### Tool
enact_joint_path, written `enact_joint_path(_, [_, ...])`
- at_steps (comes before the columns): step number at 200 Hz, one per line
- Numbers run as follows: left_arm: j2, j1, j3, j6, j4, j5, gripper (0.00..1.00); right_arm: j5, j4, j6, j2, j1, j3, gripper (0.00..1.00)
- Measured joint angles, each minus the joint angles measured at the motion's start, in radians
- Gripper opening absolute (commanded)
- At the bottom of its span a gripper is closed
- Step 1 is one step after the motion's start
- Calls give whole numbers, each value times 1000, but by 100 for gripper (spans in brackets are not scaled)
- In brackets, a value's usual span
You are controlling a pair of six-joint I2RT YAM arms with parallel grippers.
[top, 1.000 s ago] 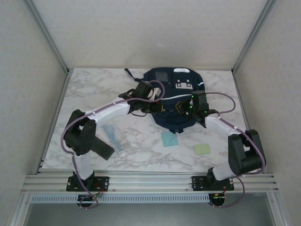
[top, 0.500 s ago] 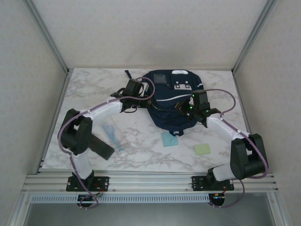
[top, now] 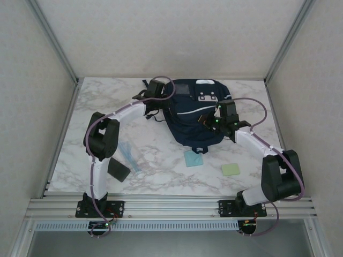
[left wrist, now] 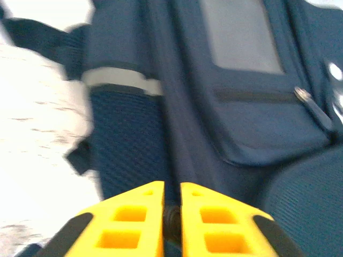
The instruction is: Pack the student bag
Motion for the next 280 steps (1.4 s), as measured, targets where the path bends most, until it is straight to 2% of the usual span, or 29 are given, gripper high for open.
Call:
enact_joint_path(25, [2,103,0,-26,-18,-109,81,0,-42,-16,35,6,21,0])
enact_joint_path(31, [1,130,0,-35,-24,-129,98,0,-50,-19,49,11,31,0])
enact_joint_path(54, [-39,187,-55,-71,-56,-203,100,6,-63,-30,102,42,73,5])
enact_joint_path(65, [-88,183,-111,-85,-85,-232,100,7,-66,-42,129,60,100,13])
enact_joint_path(91, [-230,156,-227,-111,-164,-262,100,-8,-73,-93,185,118,161,58])
enact_joint_path(100, [-279,149,-249,-126,-203,-271,100,-19,-69,-108,191,137,169,95])
enact_joint_path(104, [-301,147,-256,-134,-224,-276,100,-22,-69,-113,192,147,171,99])
enact_joint_path(127, [-414,146,-286,-173,-342,-300,100,-17,-79,-154,184,170,171,99])
enact_joint_path(146, [-509,148,-353,-209,-423,-305,100,44,-133,-184,159,172,172,99])
enact_joint_path(169, [-629,150,-469,-280,-519,-304,100,183,-237,-208,109,172,187,99])
enact_joint_path(198, [-752,155,-616,-356,-563,-298,100,354,-335,-212,59,159,223,99])
enact_joint_path(237, [-769,167,-720,-435,-584,-298,100,470,-370,-237,-6,130,214,99])
enact_joint_path(280, [-809,207,-836,-515,-584,-294,100,507,-378,-260,-15,131,191,99])
